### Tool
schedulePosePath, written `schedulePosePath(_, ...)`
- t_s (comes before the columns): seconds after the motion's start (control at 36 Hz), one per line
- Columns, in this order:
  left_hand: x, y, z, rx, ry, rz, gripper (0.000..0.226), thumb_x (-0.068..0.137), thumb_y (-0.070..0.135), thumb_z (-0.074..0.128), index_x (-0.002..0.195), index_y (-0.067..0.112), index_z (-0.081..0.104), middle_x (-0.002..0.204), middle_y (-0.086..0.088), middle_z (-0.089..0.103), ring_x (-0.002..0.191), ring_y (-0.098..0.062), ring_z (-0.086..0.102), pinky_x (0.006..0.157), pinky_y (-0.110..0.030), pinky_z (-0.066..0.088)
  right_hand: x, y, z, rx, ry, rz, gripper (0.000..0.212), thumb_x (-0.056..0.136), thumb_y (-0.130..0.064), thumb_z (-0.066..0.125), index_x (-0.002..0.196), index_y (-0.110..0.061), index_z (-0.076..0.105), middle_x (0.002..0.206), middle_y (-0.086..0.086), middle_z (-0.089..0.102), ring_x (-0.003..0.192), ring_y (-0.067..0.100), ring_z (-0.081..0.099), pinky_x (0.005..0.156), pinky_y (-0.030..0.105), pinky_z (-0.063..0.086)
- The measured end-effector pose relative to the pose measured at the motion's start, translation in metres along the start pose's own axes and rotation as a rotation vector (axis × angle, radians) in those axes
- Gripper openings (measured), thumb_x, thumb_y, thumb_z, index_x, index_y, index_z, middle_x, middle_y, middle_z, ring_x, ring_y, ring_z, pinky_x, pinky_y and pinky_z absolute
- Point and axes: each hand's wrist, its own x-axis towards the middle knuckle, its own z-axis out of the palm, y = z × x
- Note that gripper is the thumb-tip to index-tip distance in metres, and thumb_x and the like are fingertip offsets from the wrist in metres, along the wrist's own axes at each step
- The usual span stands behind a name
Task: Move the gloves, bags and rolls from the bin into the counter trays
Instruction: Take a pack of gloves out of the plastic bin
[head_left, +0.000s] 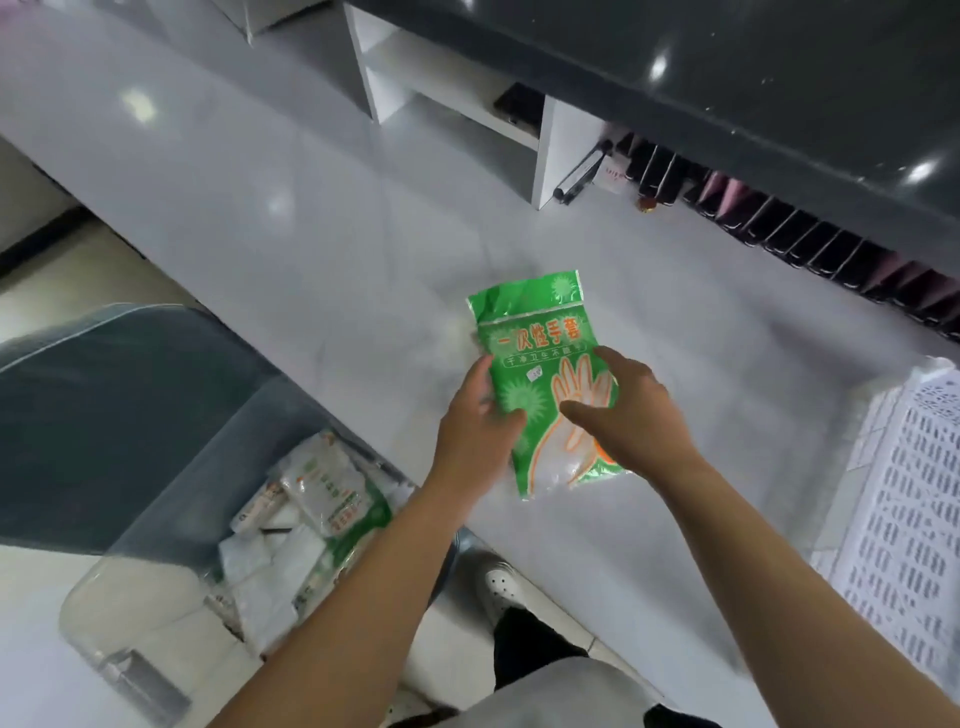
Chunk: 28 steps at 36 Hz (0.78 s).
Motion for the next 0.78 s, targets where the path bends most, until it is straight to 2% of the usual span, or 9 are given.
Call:
schedulePosePath(0.06, 0.010, -0.004, 0.003, 0.346, -0.028, 0.105, 0.067, 0.081, 0.022, 0.064, 0.143, 0.038, 0.043, 0.141, 0.008, 0.051, 0.131, -0.012, 0.044, 0.106, -0.030, 0.037, 0.008, 0.003, 0.003, -0.122, -0.052, -0.028, 0.081, 0.075, -0.047, 0.071, 0.147, -0.032, 0.037, 0.150, 0.005, 0.041, 0.134, 0.032, 0.040, 0.106, 0.045, 0.039)
schedulePosePath(0.11, 0.018, -0.010, 0.001, 0.663, -0.047, 0.170, 0.068, 0.085, 0.033, 0.063, 0.148, 0.026, 0.039, 0.150, -0.005, 0.040, 0.138, -0.024, 0.033, 0.112, -0.037, 0.029, 0.013, 0.005, 0.008, -0.207, -0.110, -0.053, 0.084, 0.075, -0.052, 0.069, 0.149, -0.038, 0.032, 0.157, 0.000, 0.032, 0.140, 0.029, 0.031, 0.110, 0.049, 0.034)
schedulePosePath(0.17, 0.020, -0.015, -0.002, 0.876, -0.095, 0.126, 0.070, 0.088, 0.044, 0.057, 0.152, 0.032, 0.030, 0.157, -0.008, 0.030, 0.143, -0.029, 0.024, 0.115, -0.045, 0.021, 0.014, 0.008, 0.014, -0.259, -0.169, -0.081, 0.084, 0.075, -0.056, 0.067, 0.149, -0.042, 0.030, 0.160, -0.001, 0.026, 0.144, 0.026, 0.026, 0.112, 0.048, 0.031)
schedulePosePath(0.22, 0.020, -0.022, -0.007, 0.960, -0.155, 0.046, 0.072, 0.091, 0.052, 0.050, 0.153, 0.042, 0.016, 0.164, -0.005, 0.017, 0.150, -0.029, 0.010, 0.119, -0.054, 0.011, 0.013, 0.013, 0.020, -0.312, -0.211, -0.116, 0.084, 0.076, -0.057, 0.065, 0.149, -0.043, 0.026, 0.163, -0.001, 0.020, 0.147, 0.023, 0.020, 0.112, 0.047, 0.027)
schedulePosePath(0.33, 0.017, -0.029, -0.015, 0.961, -0.192, 0.052, 0.072, 0.091, 0.055, 0.046, 0.152, 0.046, 0.009, 0.165, -0.004, 0.013, 0.152, -0.028, 0.003, 0.119, -0.057, 0.006, 0.011, 0.016, 0.024, -0.351, -0.231, -0.130, 0.086, 0.078, -0.058, 0.064, 0.151, -0.043, 0.020, 0.164, -0.002, 0.014, 0.149, 0.023, 0.015, 0.113, 0.047, 0.025)
schedulePosePath(0.53, -0.003, -0.040, -0.054, 0.922, -0.208, 0.005, 0.074, 0.091, 0.058, 0.047, 0.151, 0.053, 0.002, 0.167, 0.002, 0.004, 0.152, -0.020, -0.001, 0.120, -0.051, -0.001, 0.004, -0.017, 0.013, -0.365, -0.230, -0.181, 0.080, 0.082, -0.052, 0.067, 0.151, -0.036, 0.029, 0.162, 0.005, 0.023, 0.148, 0.028, 0.019, 0.116, 0.049, 0.024)
schedulePosePath(0.61, -0.026, -0.056, -0.093, 0.825, -0.078, -0.052, 0.074, 0.090, 0.059, 0.047, 0.151, 0.053, 0.006, 0.166, 0.002, 0.006, 0.152, -0.019, 0.002, 0.121, -0.051, 0.003, -0.006, -0.049, 0.024, -0.319, -0.263, -0.281, 0.076, 0.084, -0.046, 0.068, 0.150, -0.031, 0.034, 0.159, 0.006, 0.031, 0.147, 0.028, 0.024, 0.117, 0.046, 0.024)
schedulePosePath(0.69, -0.057, -0.083, -0.136, 0.639, 0.134, -0.136, 0.072, 0.090, 0.051, 0.058, 0.150, 0.048, 0.019, 0.165, -0.001, 0.015, 0.150, -0.020, 0.012, 0.121, -0.049, 0.016, -0.025, -0.079, 0.047, -0.270, -0.288, -0.430, 0.071, 0.084, -0.042, 0.069, 0.147, -0.029, 0.041, 0.154, 0.007, 0.039, 0.142, 0.027, 0.032, 0.116, 0.044, 0.027)
schedulePosePath(0.78, -0.090, -0.121, -0.175, 0.464, 0.288, -0.312, 0.068, 0.090, 0.042, 0.064, 0.150, 0.036, 0.032, 0.161, -0.003, 0.028, 0.147, -0.023, 0.025, 0.118, -0.046, 0.025, -0.051, -0.102, 0.082, -0.232, -0.349, -0.559, 0.065, 0.085, -0.042, 0.067, 0.145, -0.029, 0.045, 0.151, 0.006, 0.043, 0.139, 0.026, 0.037, 0.113, 0.045, 0.031)
